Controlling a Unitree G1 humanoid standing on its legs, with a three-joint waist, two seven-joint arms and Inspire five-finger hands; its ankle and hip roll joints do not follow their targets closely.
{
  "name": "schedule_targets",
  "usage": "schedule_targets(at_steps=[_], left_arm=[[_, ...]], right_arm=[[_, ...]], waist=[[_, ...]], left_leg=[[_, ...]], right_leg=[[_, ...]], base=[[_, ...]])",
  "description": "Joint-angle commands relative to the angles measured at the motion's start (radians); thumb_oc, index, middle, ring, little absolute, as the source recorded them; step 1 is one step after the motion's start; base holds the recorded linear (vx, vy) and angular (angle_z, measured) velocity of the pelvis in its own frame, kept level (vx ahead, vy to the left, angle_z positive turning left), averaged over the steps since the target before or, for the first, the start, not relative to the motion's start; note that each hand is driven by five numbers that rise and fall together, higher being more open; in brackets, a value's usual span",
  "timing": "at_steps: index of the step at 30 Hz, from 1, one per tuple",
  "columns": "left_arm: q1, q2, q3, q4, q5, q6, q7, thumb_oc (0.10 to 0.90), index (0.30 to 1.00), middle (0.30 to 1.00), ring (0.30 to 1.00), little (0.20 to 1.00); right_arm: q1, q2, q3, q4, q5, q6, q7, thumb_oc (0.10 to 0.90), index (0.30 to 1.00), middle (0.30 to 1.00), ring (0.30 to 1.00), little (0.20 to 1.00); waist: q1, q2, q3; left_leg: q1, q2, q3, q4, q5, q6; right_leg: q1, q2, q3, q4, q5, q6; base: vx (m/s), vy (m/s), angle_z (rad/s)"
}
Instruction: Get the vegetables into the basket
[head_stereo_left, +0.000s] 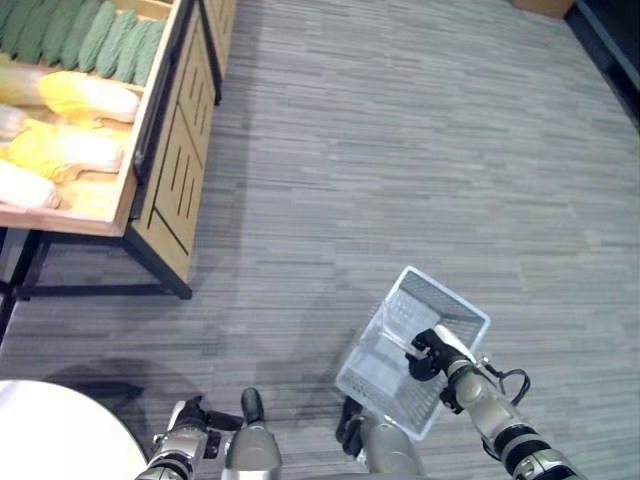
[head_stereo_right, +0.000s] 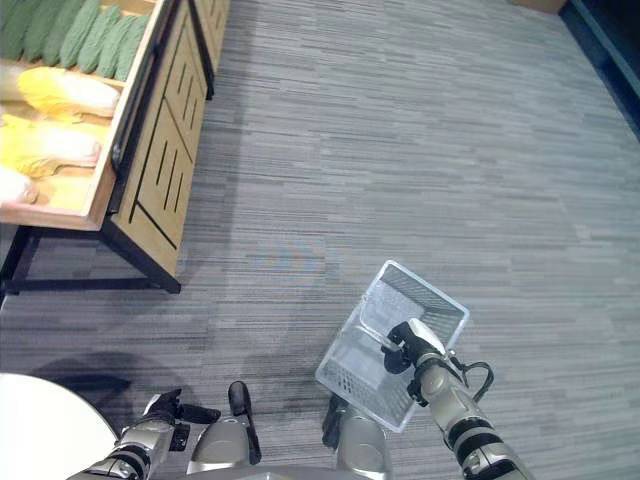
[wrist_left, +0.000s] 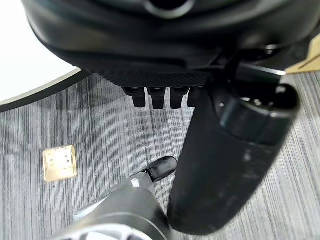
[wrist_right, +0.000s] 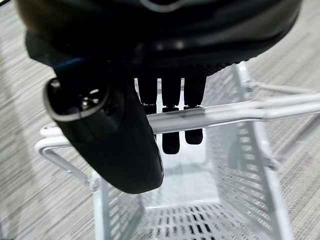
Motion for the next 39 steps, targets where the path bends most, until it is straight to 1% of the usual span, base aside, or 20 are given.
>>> schedule_targets(at_steps=[1, 4, 11, 16, 19, 20, 25, 26, 27, 28, 29, 31, 32, 33, 34, 35, 36, 37, 38, 39], left_arm=[[0.026, 0.011, -0.018, 0.031, 0.037, 0.011, 0.015, 0.9, 1.0, 1.0, 1.0, 1.0], [0.03, 0.004, -0.023, 0.034, 0.044, 0.011, 0.009, 0.9, 1.0, 1.0, 1.0, 1.0], [0.038, -0.003, -0.028, 0.062, 0.069, 0.013, 0.004, 0.9, 1.0, 1.0, 1.0, 1.0], [0.039, -0.013, -0.029, 0.074, 0.065, 0.003, 0.005, 0.9, 1.0, 1.0, 1.0, 1.0], [0.04, -0.016, -0.031, 0.076, 0.059, 0.0, 0.007, 0.9, 1.0, 1.0, 1.0, 1.0], [0.041, -0.013, -0.024, 0.079, 0.048, 0.0, 0.013, 0.9, 1.0, 1.0, 1.0, 1.0], [0.048, -0.009, -0.017, 0.083, 0.043, 0.0, 0.014, 0.9, 1.0, 1.0, 1.0, 1.0], [0.055, -0.004, -0.007, 0.087, 0.038, 0.001, 0.014, 0.9, 1.0, 1.0, 1.0, 1.0], [0.057, -0.003, -0.006, 0.089, 0.038, 0.003, 0.015, 0.9, 1.0, 1.0, 1.0, 1.0], [0.057, -0.003, -0.005, 0.089, 0.038, 0.003, 0.015, 0.9, 1.0, 1.0, 1.0, 1.0], [0.058, 0.0, -0.008, 0.092, 0.038, 0.002, 0.013, 0.9, 1.0, 1.0, 1.0, 1.0], [0.059, 0.003, -0.006, 0.093, 0.038, 0.003, 0.012, 0.9, 1.0, 1.0, 1.0, 1.0], [0.059, 0.007, -0.003, 0.095, 0.041, 0.005, 0.011, 0.9, 1.0, 1.0, 1.0, 1.0], [0.057, 0.008, -0.003, 0.096, 0.041, 0.004, 0.01, 0.9, 1.0, 1.0, 1.0, 1.0], [0.054, 0.009, -0.003, 0.096, 0.037, 0.002, 0.014, 0.9, 1.0, 1.0, 1.0, 1.0], [0.054, 0.009, -0.003, 0.096, 0.037, 0.002, 0.014, 0.9, 1.0, 1.0, 1.0, 1.0], [0.045, 0.011, -0.004, 0.097, 0.036, 0.003, 0.014, 0.9, 1.0, 1.0, 1.0, 1.0], [0.036, 0.012, -0.005, 0.101, 0.038, 0.001, 0.013, 0.9, 1.0, 1.0, 1.0, 1.0], [0.029, 0.017, -0.004, 0.106, 0.043, 0.0, 0.011, 0.9, 1.0, 1.0, 1.0, 1.0], [0.03, 0.016, -0.004, 0.106, 0.043, 0.0, 0.01, 0.9, 1.0, 1.0, 1.0, 1.0]], right_arm=[[-0.006, -0.069, -0.023, -0.047, 0.018, -0.025, -0.037, 0.4, 0.3, 0.3, 0.3, 0.3], [-0.002, -0.065, -0.02, -0.025, 0.022, -0.025, -0.036, 0.4, 0.3, 0.3, 0.3, 0.3], [0.015, -0.044, -0.026, 0.032, 0.043, -0.024, -0.043, 0.4, 0.3, 0.3, 0.3, 0.3], [0.026, -0.003, -0.053, 0.131, 0.118, -0.028, -0.058, 0.4, 0.3, 0.3, 0.3, 0.3], [0.024, 0.006, -0.055, 0.167, 0.128, -0.026, -0.06, 0.4, 0.3, 0.3, 0.3, 0.3], [0.021, 0.017, -0.062, 0.199, 0.141, -0.025, -0.062, 0.4, 0.3, 0.3, 0.3, 0.3], [0.015, 0.023, -0.058, 0.206, 0.143, -0.026, -0.056, 0.4, 0.3, 0.3, 0.3, 0.3], [0.015, 0.028, -0.057, 0.217, 0.143, -0.026, -0.053, 0.4, 0.3, 0.3, 0.3, 0.3], [0.014, 0.032, -0.056, 0.222, 0.145, -0.026, -0.052, 0.4, 0.3, 0.3, 0.3, 0.3], [0.014, 0.032, -0.056, 0.222, 0.145, -0.026, -0.052, 0.4, 0.3, 0.3, 0.3, 0.3], [0.014, 0.037, -0.057, 0.222, 0.149, -0.028, -0.048, 0.4, 0.3, 0.3, 0.3, 0.3], [0.015, 0.036, -0.057, 0.216, 0.15, -0.027, -0.045, 0.4, 0.3, 0.3, 0.3, 0.3], [0.017, 0.034, -0.062, 0.21, 0.151, -0.025, -0.047, 0.4, 0.3, 0.3, 0.3, 0.3], [0.017, 0.034, -0.064, 0.212, 0.153, -0.025, -0.049, 0.4, 0.3, 0.3, 0.3, 0.3], [0.017, 0.033, -0.065, 0.213, 0.155, -0.025, -0.052, 0.4, 0.3, 0.3, 0.3, 0.3], [0.017, 0.032, -0.065, 0.213, 0.155, -0.025, -0.052, 0.4, 0.3, 0.3, 0.3, 0.3], [0.017, 0.033, -0.064, 0.216, 0.16, -0.025, -0.056, 0.4, 0.3, 0.3, 0.3, 0.3], [0.017, 0.034, -0.062, 0.22, 0.162, -0.027, -0.058, 0.4, 0.3, 0.3, 0.3, 0.3], [0.027, 0.037, -0.063, 0.22, 0.16, -0.025, -0.056, 0.4, 0.3, 0.3, 0.3, 0.3], [0.027, 0.037, -0.063, 0.22, 0.16, -0.025, -0.056, 0.4, 0.3, 0.3, 0.3, 0.3]], waist=[[0.009, 0.018, -0.059], [0.009, 0.021, -0.065], [-0.002, 0.027, -0.085], [-0.003, 0.03, -0.09], [0.0, 0.028, -0.086], [0.007, 0.023, -0.075], [0.018, 0.02, -0.063], [0.026, 0.021, -0.047], [0.027, 0.021, -0.04], [0.028, 0.021, -0.043], [0.024, 0.024, -0.028], [0.022, 0.022, -0.026], [0.013, 0.019, -0.024], [0.006, 0.022, -0.022], [-0.006, 0.024, -0.018], [-0.006, 0.024, -0.018], [-0.019, 0.019, -0.014], [-0.034, 0.026, -0.011], [-0.052, 0.022, -0.01], [-0.052, 0.024, -0.01]], left_leg=[[-0.059, -0.01, -0.008, 0.097, -0.063, -0.009], [-0.051, -0.005, -0.007, 0.098, -0.061, -0.011], [-0.03, -0.014, -0.012, 0.054, -0.045, -0.015], [-0.016, -0.027, -0.021, 0.028, -0.041, -0.01], [-0.018, -0.033, -0.025, 0.029, -0.046, -0.006], [-0.025, -0.044, -0.029, 0.043, -0.063, 0.007], [-0.022, -0.05, -0.029, 0.057, -0.085, 0.025], [-0.008, -0.057, -0.032, 0.072, -0.111, 0.042], [-0.001, -0.059, -0.033, 0.079, -0.12, 0.048], [-0.006, -0.059, -0.031, 0.079, -0.117, 0.049], [0.006, -0.062, -0.042, 0.093, -0.131, 0.055], [0.018, -0.069, -0.043, 0.085, -0.134, 0.054], [0.037, -0.078, -0.05, 0.063, -0.136, 0.047], [0.046, -0.077, -0.059, 0.048, -0.134, 0.039], [0.054, -0.072, -0.072, 0.033, -0.131, 0.029], [0.054, -0.072, -0.073, 0.033, -0.131, 0.029], [0.066, -0.07, -0.09, 0.016, -0.13, 0.015], [0.081, -0.059, -0.106, 0.006, -0.138, 0.005], [0.109, -0.058, -0.13, -0.002, -0.153, -0.008], [0.11, -0.054, -0.131, -0.002, -0.154, -0.009]], right_leg=[[0.002, -0.036, 0.007, 0.048, -0.038, 0.056], [0.017, -0.034, 0.012, 0.043, -0.046, 0.053], [0.035, -0.047, -0.004, 0.03, -0.047, 0.056], [0.038, -0.058, -0.012, 0.032, -0.041, 0.064], [0.036, -0.063, -0.01, 0.037, -0.037, 0.068], [0.024, -0.074, 0.002, 0.063, -0.034, 0.076], [-0.006, -0.084, 0.029, 0.132, -0.034, 0.081], [-0.035, -0.095, 0.044, 0.231, -0.024, 0.092], [-0.056, -0.1, 0.054, 0.273, -0.004, 0.1], [-0.06, -0.099, 0.055, 0.269, 0.001, 0.099], [-0.089, -0.104, 0.071, 0.322, 0.034, 0.104], [-0.107, -0.114, 0.069, 0.308, 0.05, 0.1], [-0.134, -0.13, 0.064, 0.254, 0.083, 0.1], [-0.151, -0.131, 0.072, 0.214, 0.101, 0.103], [-0.178, -0.127, 0.087, 0.157, 0.113, 0.106], [-0.177, -0.127, 0.087, 0.156, 0.114, 0.106], [-0.204, -0.116, 0.111, 0.077, 0.13, 0.112], [-0.236, -0.095, 0.131, 0.02, 0.136, 0.113], [-0.275, -0.088, 0.147, -0.02, 0.156, 0.122], [-0.271, -0.086, 0.144, -0.022, 0.157, 0.121]], base=[[0.0, -0.031, -0.13], [0.01, -0.021, -0.18], [0.01, 0.0, 0.01], [0.02, 0.015, 0.08], [0.05, 0.045, 0.09], [0.07, 0.081, 0.06], [0.04, 0.067, -0.01], [0.07, 0.093, -0.1], [0.06, 0.093, -0.19], [0.1, 0.065, -0.3], [0.13, 0.046, -0.28], [0.16, 0.016, -0.09], [0.19, -0.04, 0.12], [0.27, -0.071, 0.26], [0.15, -0.052, 0.34], [0.22, -0.082, 0.26], [0.26, -0.08, 0.2], [0.45, -0.127, 0.22], [0.32, -0.076, 0.32], [0.32, -0.079, 0.57]])
